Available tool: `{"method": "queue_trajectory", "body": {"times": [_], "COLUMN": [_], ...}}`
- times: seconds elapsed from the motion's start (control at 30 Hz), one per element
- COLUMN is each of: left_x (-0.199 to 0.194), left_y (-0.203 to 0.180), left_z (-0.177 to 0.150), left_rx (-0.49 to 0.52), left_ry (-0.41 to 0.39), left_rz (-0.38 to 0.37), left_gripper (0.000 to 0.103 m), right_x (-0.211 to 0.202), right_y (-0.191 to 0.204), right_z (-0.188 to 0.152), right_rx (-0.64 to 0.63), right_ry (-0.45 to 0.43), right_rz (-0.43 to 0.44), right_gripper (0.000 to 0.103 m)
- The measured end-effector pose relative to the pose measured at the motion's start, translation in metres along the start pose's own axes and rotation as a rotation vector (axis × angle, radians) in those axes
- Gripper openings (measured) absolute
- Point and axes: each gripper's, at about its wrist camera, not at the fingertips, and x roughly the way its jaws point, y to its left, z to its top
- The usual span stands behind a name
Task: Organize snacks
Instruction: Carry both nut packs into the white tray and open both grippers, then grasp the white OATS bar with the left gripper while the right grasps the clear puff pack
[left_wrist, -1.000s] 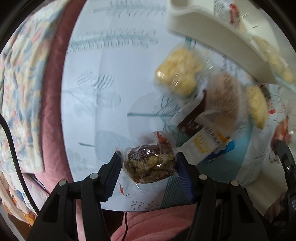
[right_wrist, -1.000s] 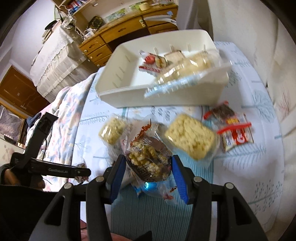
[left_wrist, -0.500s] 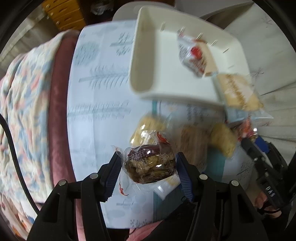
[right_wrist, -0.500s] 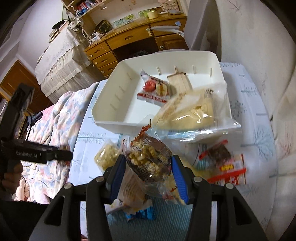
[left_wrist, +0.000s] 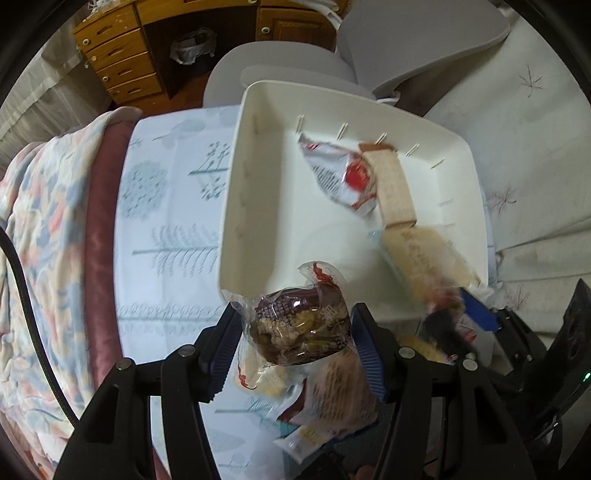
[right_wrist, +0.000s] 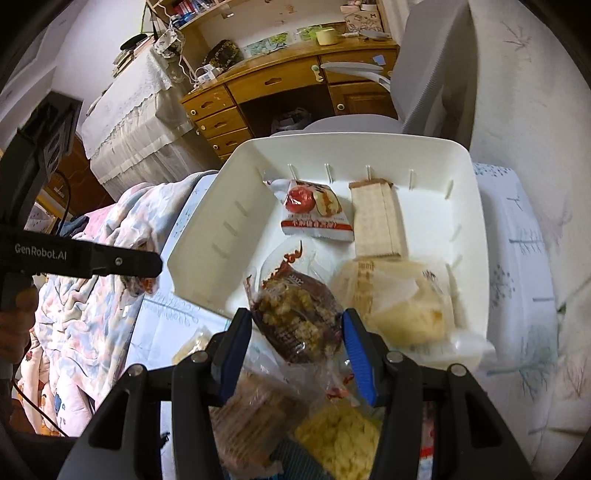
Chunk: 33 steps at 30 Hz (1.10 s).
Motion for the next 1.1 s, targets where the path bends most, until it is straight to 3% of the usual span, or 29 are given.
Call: {"method": "queue_trajectory", "body": {"times": [0.13,0.23,0.57,1.1], "left_x": [0.006,0.007,-0.001,-0.041], "left_y": [-0.009,-0.014,-0.011,0.003], "left_z": [0.01,0.013,0.011,-0.056], "left_rx": [0.01,0.01,0.008,0.081], "left_ry": [-0.022,-0.047,-0.078,-0.092], "left_rz": [-0.023,-0.042,-0.088,-0.148], "left_gripper": [0.06,0.067,0.07,0.07], "right_x": [0.01,0.012,0.005,-0.057], "right_y": [-0.002,-0.003,-0.008,-0.002], "right_z": [0.004,0.004,0.001,-0.029], "right_rx": [0.007,0.015,0.061,0.179], "right_ry": [-0.006,-0.013,-0.023,-0.115], "right_rz": [0.024,0.038,0.029,-0.066], "right_gripper": [0.048,0.048,0.049,0.06]}}
